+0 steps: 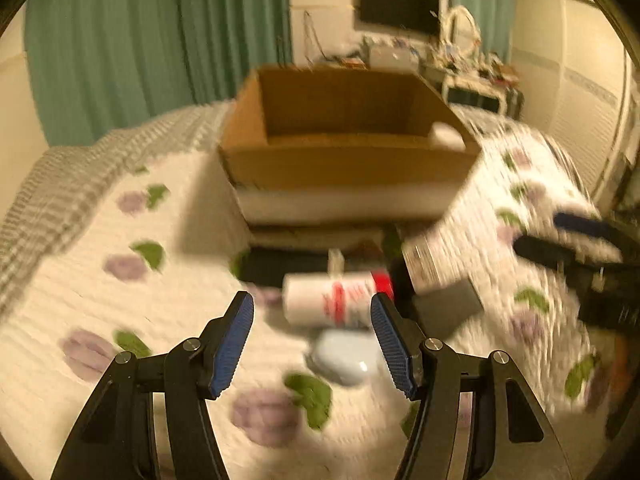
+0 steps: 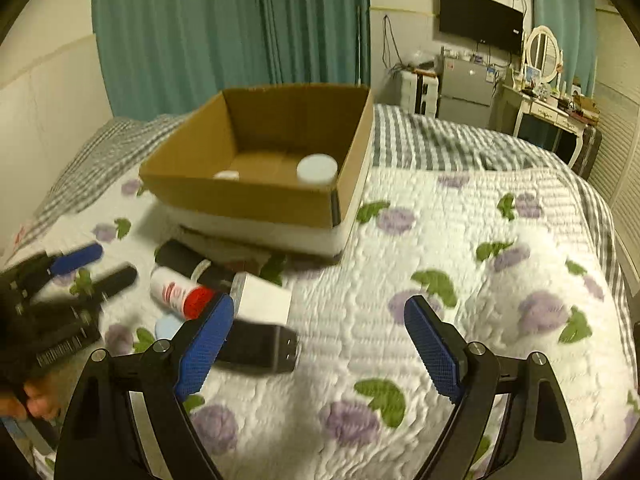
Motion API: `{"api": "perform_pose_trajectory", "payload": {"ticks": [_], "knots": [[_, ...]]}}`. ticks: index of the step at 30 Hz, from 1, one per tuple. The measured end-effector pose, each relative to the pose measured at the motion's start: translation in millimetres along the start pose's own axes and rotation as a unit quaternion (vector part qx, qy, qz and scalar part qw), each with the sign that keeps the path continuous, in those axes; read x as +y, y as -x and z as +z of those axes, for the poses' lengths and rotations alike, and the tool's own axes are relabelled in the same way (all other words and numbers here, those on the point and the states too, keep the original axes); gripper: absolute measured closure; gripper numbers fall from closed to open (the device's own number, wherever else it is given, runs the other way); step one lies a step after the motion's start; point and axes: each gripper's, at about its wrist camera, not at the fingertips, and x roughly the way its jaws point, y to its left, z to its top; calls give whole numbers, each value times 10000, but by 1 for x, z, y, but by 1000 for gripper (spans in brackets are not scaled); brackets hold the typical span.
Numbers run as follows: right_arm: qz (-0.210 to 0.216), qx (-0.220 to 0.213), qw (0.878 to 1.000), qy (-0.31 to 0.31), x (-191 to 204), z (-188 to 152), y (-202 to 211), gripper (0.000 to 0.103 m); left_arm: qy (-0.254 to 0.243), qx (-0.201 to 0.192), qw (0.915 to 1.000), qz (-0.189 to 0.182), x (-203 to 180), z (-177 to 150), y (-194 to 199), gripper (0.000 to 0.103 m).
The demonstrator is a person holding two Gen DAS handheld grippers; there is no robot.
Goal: Organize rigid objects
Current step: 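Grasp the light-blue earbud case with the left tool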
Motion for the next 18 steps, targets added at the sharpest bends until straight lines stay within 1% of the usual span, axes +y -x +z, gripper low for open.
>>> {"api": "perform_pose_trajectory", "payload": {"ticks": [3,5,9,11,12,13,14,17,18], "knots": [[-38,23,10000,0,3,-3,0,16,-37,313,9991,-266,-6,-14,-17,39],[-21,40,10000,-41,2,-4,-2,16,-186,504,9980,-324,-14,-20,-28,39],[34,157,9997,-194,-4,-3,-10,16,-330,731,9963,-296,-22,-23,-45,39],[74,212,9994,-250,-6,-3,-13,16,-352,993,9944,-107,-22,-26,-58,39],[96,235,9993,-270,-6,-3,-14,16,-342,1026,9941,-113,-22,-27,-62,41],[118,269,9991,-290,-7,-3,-16,16,-353,965,9946,-117,-23,-27,-60,43],[130,292,9990,-316,-7,-4,-18,16,-373,920,9950,-137,-24,-27,-58,48],[155,333,9989,-304,-6,-5,-21,16,-355,826,9959,-64,-23,-27,-44,49],[142,328,9990,-286,-6,-6,-21,16,-276,715,9970,-72,-20,-27,-36,49]]}}
